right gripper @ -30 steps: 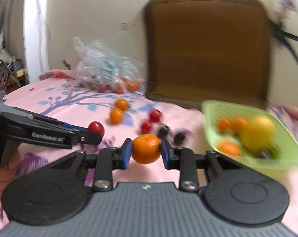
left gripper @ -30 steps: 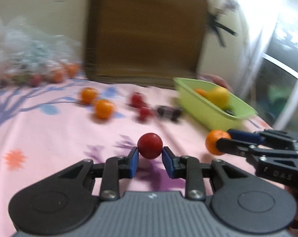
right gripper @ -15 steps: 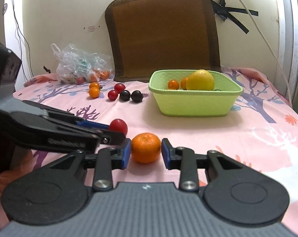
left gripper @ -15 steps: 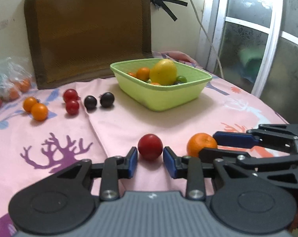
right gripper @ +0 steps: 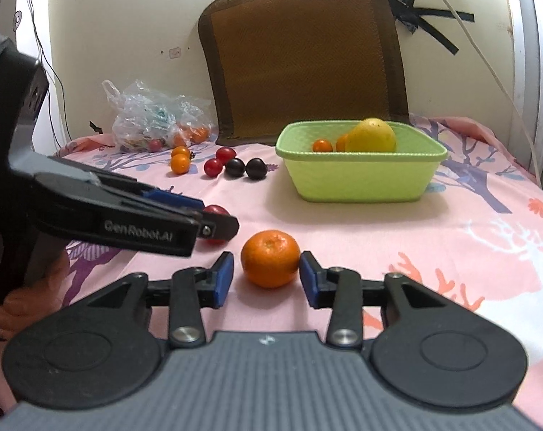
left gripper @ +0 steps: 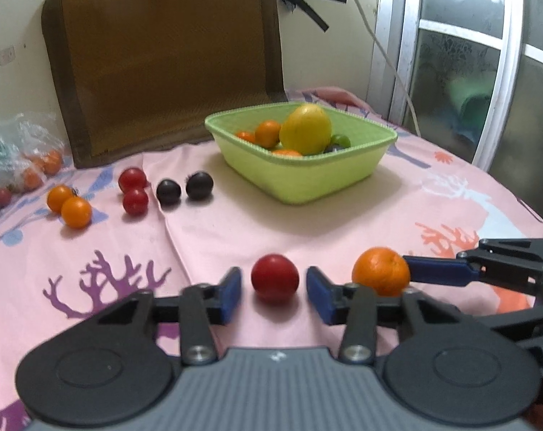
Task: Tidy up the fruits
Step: 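Carry red tomato and mandarin into the basket while both grippers open, then withdraw both grippers and move the left gripper to an orange cherry tomato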
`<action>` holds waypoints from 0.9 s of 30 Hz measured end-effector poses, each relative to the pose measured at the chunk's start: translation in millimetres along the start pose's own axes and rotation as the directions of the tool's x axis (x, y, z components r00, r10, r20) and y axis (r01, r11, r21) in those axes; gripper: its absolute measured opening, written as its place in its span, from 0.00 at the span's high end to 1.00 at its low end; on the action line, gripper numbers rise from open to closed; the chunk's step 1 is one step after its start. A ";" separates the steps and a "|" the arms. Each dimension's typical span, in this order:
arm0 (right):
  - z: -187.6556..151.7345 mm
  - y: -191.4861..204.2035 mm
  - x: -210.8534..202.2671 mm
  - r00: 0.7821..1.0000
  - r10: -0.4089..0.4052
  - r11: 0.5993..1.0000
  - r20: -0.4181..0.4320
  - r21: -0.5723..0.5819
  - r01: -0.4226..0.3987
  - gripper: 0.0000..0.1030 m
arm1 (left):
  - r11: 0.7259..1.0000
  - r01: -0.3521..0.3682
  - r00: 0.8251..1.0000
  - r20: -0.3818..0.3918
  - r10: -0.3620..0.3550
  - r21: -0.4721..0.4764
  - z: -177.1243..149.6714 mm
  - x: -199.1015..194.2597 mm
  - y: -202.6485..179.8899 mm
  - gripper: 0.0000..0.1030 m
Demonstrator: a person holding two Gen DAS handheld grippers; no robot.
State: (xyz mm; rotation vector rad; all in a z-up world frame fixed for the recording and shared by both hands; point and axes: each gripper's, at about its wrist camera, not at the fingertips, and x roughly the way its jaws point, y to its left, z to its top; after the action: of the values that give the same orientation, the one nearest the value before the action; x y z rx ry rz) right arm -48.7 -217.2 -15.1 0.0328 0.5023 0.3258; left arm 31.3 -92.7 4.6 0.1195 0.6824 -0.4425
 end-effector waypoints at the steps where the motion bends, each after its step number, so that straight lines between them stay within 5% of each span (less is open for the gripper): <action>1: 0.0 -0.8 1.4 1.000 0.003 1.000 -0.010 0.007 -0.003 0.57 | 1.000 -0.003 1.000 0.005 0.003 0.003 0.2 -0.5 0.0 0.72; 5: 1.9 -7.0 0.2 1.000 0.018 0.999 -0.001 0.038 -0.018 0.64 | 0.999 0.046 0.999 0.014 -0.046 -0.021 12.6 -3.4 4.1 0.72; 13: 50.8 -34.1 -2.1 0.973 -0.071 0.996 0.218 0.061 0.059 0.64 | 0.998 0.057 0.992 0.111 -0.057 -0.005 87.6 15.2 5.4 0.71; 21: 66.2 -64.2 47.6 0.974 -0.132 0.989 0.183 0.094 0.116 0.62 | 0.999 0.032 0.999 0.045 -0.030 -0.033 119.1 83.5 11.8 0.66; 27: 63.3 -66.9 56.0 0.969 -0.153 0.987 0.194 0.085 0.138 0.59 | 0.997 0.042 0.998 0.043 -0.039 -0.062 118.1 94.1 16.5 0.61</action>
State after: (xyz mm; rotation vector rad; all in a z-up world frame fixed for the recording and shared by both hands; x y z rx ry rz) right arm 47.7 -260.0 6.8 0.0966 0.3141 0.1580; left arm 172.0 -140.8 35.8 0.0370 0.6575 -0.4608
